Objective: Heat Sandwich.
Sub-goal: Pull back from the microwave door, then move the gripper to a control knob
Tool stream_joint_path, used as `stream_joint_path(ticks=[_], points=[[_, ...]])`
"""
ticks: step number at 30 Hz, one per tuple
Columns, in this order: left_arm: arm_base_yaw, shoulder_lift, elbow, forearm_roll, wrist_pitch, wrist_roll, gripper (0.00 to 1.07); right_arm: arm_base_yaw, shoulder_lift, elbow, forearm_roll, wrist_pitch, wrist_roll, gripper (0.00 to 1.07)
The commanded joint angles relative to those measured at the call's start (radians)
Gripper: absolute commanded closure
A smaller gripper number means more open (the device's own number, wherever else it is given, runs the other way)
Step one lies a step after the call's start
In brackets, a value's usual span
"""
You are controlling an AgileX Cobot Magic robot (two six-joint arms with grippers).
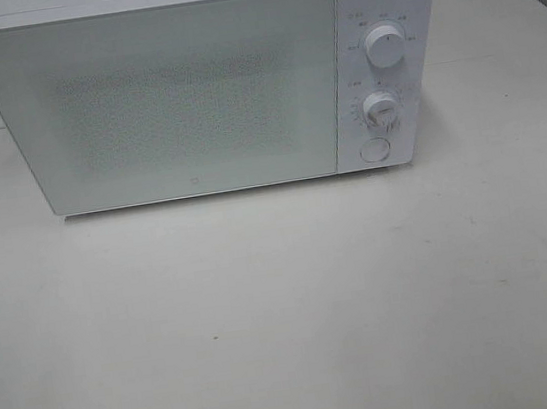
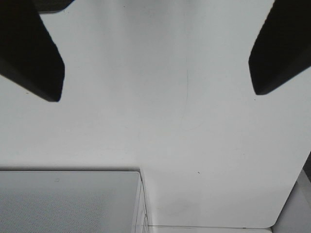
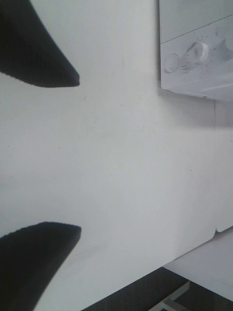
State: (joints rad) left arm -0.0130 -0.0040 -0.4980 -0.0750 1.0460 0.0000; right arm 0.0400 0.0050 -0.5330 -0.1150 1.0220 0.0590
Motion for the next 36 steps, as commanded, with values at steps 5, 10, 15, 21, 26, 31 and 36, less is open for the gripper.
stream_joint_path(ticks=[5, 10, 15, 21, 26, 31, 36], points=[[0.002, -0.029, 0.005, -0.003, -0.013, 0.0, 0.09, -0.007, 0.127, -0.035, -0.004, -0.085, -0.012, 0.33], [0.002, -0.029, 0.005, -0.003, -0.013, 0.0, 0.09, -0.007, 0.22, -0.035, -0.001, -0.169, -0.012, 0.33], [0.002, -0.029, 0.005, -0.003, -0.013, 0.0, 0.09, -0.007, 0.308, -0.035, -0.001, -0.269, -0.012, 0.33], [0.002, -0.029, 0.005, -0.003, -0.013, 0.0, 0.09, -0.007, 0.399, -0.027, -0.001, -0.368, -0.011, 0.34], [0.002, -0.029, 0.005, -0.003, -0.013, 0.0, 0.09, -0.007, 0.498, -0.027, -0.001, -0.43, -0.011, 0.34], [0.002, -0.029, 0.005, -0.003, -0.013, 0.0, 0.09, -0.007, 0.58, -0.027, -0.001, -0.483, -0.011, 0.34], [0.002, -0.029, 0.005, -0.003, -0.013, 0.0, 0.09, -0.007, 0.668, -0.027, -0.001, -0.563, -0.011, 0.34]])
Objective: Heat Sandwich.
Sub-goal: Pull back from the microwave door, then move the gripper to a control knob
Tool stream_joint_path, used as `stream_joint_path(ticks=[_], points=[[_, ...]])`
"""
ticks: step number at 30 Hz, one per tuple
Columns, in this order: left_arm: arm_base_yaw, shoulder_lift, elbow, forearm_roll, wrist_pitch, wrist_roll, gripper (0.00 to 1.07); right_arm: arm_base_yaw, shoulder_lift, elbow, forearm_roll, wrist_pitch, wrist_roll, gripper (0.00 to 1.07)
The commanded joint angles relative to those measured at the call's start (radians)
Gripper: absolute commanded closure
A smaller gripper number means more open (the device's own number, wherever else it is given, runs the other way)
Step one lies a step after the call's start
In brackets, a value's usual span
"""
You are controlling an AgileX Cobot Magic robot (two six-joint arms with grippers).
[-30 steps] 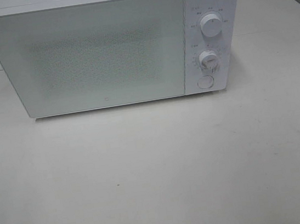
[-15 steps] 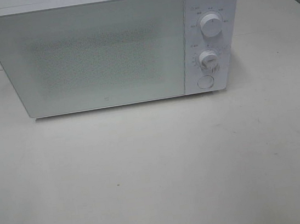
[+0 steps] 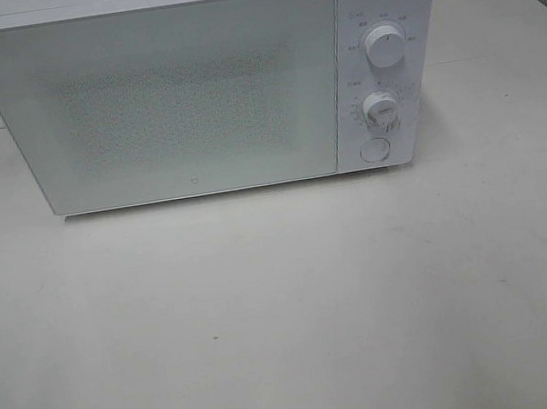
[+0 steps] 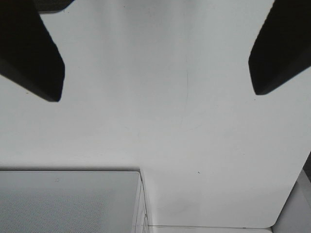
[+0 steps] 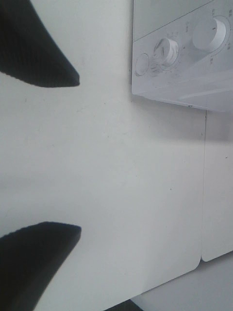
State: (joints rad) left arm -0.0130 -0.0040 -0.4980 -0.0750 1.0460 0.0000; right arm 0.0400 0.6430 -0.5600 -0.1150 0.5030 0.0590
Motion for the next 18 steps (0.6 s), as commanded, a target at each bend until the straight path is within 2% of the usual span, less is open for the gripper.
stream_joint_path(ticks=[1, 18], points=[[0.002, -0.029, 0.005, -0.003, -0.013, 0.0, 0.09, -0.007, 0.045, 0.0, -0.001, -0.059, -0.011, 0.34], [0.002, -0.029, 0.005, -0.003, -0.013, 0.0, 0.09, -0.007, 0.271, 0.0, -0.001, -0.298, -0.008, 0.34]])
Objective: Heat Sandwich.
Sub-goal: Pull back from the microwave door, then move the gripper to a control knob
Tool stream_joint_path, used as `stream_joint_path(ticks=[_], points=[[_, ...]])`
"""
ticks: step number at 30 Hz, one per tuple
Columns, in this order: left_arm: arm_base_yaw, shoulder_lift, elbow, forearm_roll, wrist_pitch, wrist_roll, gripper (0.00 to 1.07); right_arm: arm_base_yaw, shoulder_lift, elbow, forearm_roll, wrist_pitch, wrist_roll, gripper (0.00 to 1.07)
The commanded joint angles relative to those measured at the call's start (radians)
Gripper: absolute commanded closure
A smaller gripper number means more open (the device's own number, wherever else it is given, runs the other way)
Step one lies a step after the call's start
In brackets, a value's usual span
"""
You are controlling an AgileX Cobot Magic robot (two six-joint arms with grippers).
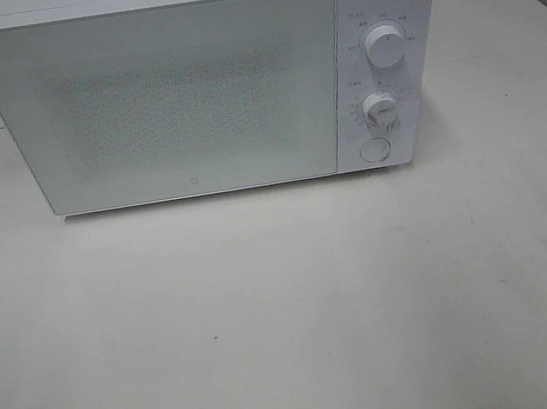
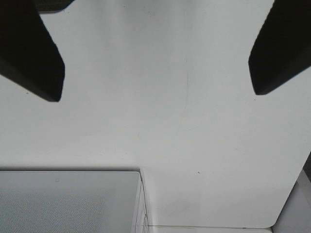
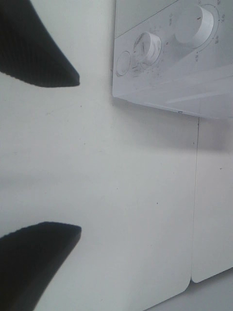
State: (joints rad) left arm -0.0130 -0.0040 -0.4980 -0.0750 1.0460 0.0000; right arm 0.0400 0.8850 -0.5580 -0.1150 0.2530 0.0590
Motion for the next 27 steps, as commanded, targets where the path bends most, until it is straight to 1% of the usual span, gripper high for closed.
stream_joint_path(ticks=[1, 4, 6, 14, 15, 19, 20, 22, 23, 24, 25, 27], points=[[0.002, -0.029, 0.005, -0.003, -0.013, 0.0, 0.09, -0.007, 0.056, -0.002, -0.001, -0.074, -0.008, 0.34], [0.002, -0.029, 0.005, -0.003, -0.013, 0.0, 0.09, -0.007, 0.085, -0.002, -0.001, -0.107, -0.008, 0.34], [0.002, -0.029, 0.005, -0.003, -0.013, 0.0, 0.09, -0.007, 0.127, -0.002, -0.001, -0.174, -0.008, 0.34], [0.002, -0.029, 0.005, -0.003, -0.013, 0.0, 0.09, -0.007, 0.227, -0.002, -0.001, -0.327, 0.032, 0.34], [0.002, -0.029, 0.005, -0.003, -0.013, 0.0, 0.09, -0.007, 0.256, -0.002, -0.002, -0.374, 0.038, 0.34], [0.002, -0.029, 0.005, -0.003, -0.013, 0.0, 0.09, -0.007, 0.297, 0.003, -0.002, -0.43, 0.038, 0.34], [0.002, -0.029, 0.005, -0.003, -0.013, 0.0, 0.09, -0.007, 0.328, 0.024, -0.002, -0.513, 0.038, 0.34], [0.002, -0.029, 0.005, -0.003, -0.013, 0.0, 0.09, -0.007, 0.355, 0.061, -0.001, -0.619, 0.038, 0.34], [0.002, -0.029, 0.005, -0.003, -0.013, 0.0, 0.09, -0.007, 0.355, 0.061, -0.001, -0.619, 0.038, 0.34], [0.002, -0.029, 0.005, -0.003, -0.013, 0.0, 0.09, 0.0, 0.366, 0.078, 0.004, -0.659, 0.035, 0.34], [0.002, -0.029, 0.005, -0.003, -0.013, 0.0, 0.09, 0.02, 0.391, 0.115, 0.037, -0.739, -0.002, 0.34], [0.002, -0.029, 0.005, -0.003, -0.013, 0.0, 0.09, 0.056, 0.415, 0.149, 0.09, -0.816, -0.07, 0.34]])
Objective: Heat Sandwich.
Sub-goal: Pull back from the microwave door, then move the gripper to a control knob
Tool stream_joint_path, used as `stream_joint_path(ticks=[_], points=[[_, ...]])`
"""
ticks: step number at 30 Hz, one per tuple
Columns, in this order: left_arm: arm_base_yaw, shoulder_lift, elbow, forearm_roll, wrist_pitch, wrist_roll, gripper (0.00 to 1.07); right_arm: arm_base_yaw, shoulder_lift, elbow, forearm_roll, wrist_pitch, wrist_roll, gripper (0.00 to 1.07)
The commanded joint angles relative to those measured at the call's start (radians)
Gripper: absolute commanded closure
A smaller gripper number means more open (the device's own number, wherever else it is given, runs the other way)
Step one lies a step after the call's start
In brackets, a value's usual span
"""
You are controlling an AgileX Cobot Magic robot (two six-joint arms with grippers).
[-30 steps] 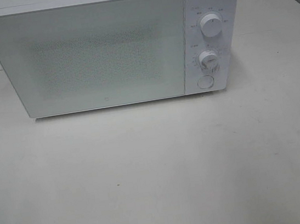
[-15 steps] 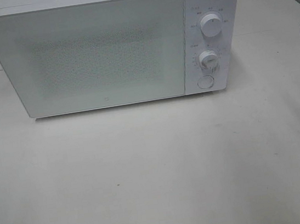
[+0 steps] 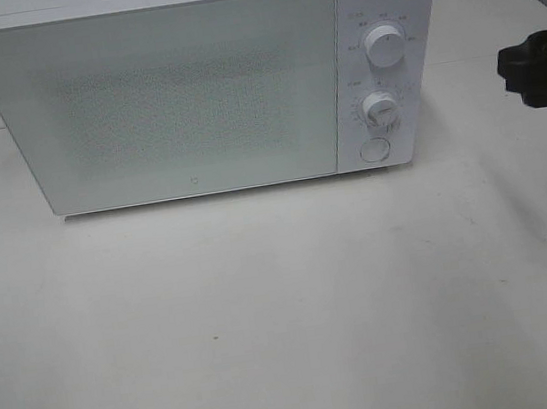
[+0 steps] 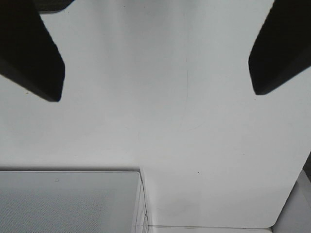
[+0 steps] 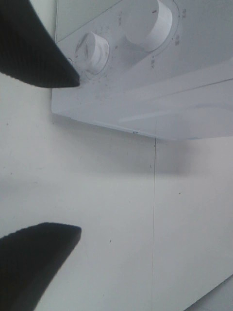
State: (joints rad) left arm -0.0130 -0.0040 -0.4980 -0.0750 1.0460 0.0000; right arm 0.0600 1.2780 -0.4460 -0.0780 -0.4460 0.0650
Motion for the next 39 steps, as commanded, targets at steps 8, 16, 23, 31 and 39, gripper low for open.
stream_joint_path(ticks=[8, 16, 23, 31, 39], points=[[0.002, -0.029, 0.005, -0.003, -0.013, 0.0, 0.09, 0.214, 0.091, 0.128, 0.383, -0.374, -0.315, 0.34], [0.002, -0.029, 0.005, -0.003, -0.013, 0.0, 0.09, 0.385, 0.146, 0.153, 0.616, -0.548, -0.373, 0.34], [0.002, -0.029, 0.005, -0.003, -0.013, 0.0, 0.09, 0.56, 0.262, 0.153, 0.803, -0.72, -0.374, 0.34], [0.002, -0.029, 0.005, -0.003, -0.013, 0.0, 0.09, 0.689, 0.357, 0.152, 0.957, -0.835, -0.373, 0.34], [0.002, -0.029, 0.005, -0.003, -0.013, 0.0, 0.09, 0.761, 0.407, 0.152, 1.009, -0.869, -0.369, 0.34]])
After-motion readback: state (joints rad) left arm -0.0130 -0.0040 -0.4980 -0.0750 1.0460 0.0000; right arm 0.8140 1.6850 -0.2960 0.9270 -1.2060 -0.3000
